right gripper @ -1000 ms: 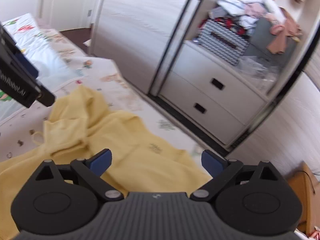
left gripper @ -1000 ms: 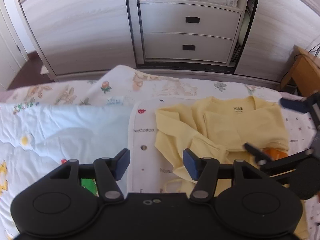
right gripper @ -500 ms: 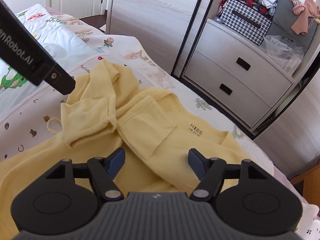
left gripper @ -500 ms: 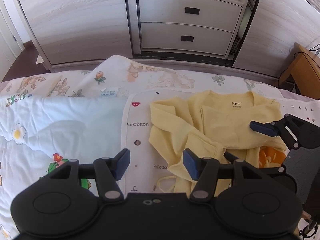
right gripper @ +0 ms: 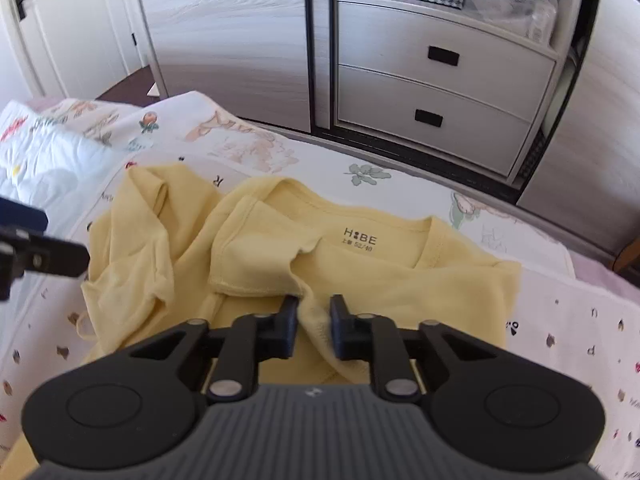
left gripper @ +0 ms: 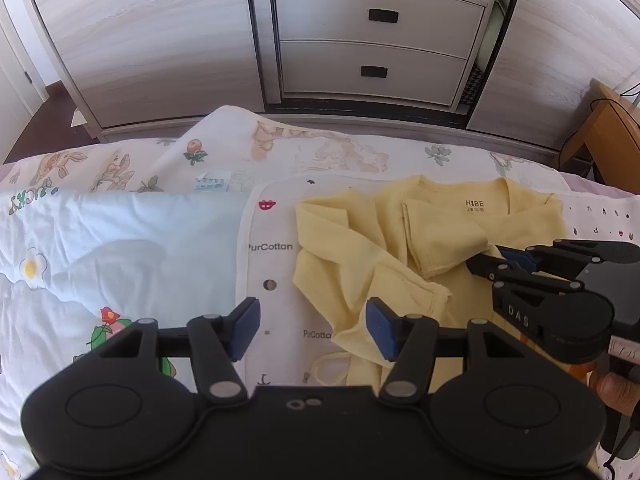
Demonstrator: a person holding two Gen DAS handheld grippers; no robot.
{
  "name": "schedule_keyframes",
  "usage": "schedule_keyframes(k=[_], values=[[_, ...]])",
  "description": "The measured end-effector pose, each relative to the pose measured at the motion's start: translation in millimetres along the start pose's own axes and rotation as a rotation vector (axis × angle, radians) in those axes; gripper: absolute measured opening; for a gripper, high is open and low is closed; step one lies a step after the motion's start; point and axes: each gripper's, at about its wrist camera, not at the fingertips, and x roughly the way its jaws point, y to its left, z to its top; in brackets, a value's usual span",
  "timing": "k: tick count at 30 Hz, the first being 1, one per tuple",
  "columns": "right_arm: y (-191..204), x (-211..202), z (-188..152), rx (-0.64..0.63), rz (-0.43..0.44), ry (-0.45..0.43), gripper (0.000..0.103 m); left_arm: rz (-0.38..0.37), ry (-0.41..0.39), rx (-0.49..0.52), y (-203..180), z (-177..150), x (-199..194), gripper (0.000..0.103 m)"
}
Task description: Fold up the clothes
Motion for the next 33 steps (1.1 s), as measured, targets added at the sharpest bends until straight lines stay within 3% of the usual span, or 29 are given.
schedule_keyframes(k=[9, 15, 18, 22, 24, 25, 29, 33], values=[[-14.0, -25.6, 3.2, 0.139, 0.104, -0.074, 0.011, 0.002, -0.004, 0.020, -2.1, -1.9, 1.3, 0.058], [-3.2, -32.5, 15.1, 0.098, 0.116, -0.076, 0.011, 0.006, -0.013, 0.008, 1.8, -1.7, -0.2, 0.058], [6.2, -14.6, 16.6, 0.069, 0.074, -0.036, 0.011, 0.015, -0.015, 0.005, 4.7, -1.7, 0.2, 0.058], [9.2, -6.4, 13.9, 0.069, 0.016, -0.025, 0.023, 0.034, -0.019, -0.001, 11.3, -2.8, -0.2, 0.058], [10.0, -21.7, 13.2, 0.072, 0.041, -0.072, 0.045, 0.040, -0.023, -0.005, 14.7, -2.2, -0.1, 0.058], [10.9, -31.6, 12.9, 0.071, 0.061, -0.101, 0.050, 0.040, -0.023, -0.009, 16.0, -1.6, 0.0, 0.058], [18.6, -67.8, 11.2, 0.045, 0.105, -0.170, 0.054, 0.017, -0.028, -0.026, 19.3, 0.2, -1.4, 0.058], [19.8, -90.1, 2.0, 0.041, 0.050, -0.167, 0.054, 0.016, -0.017, 0.027, 3.6, -5.3, 0.7, 0.059]])
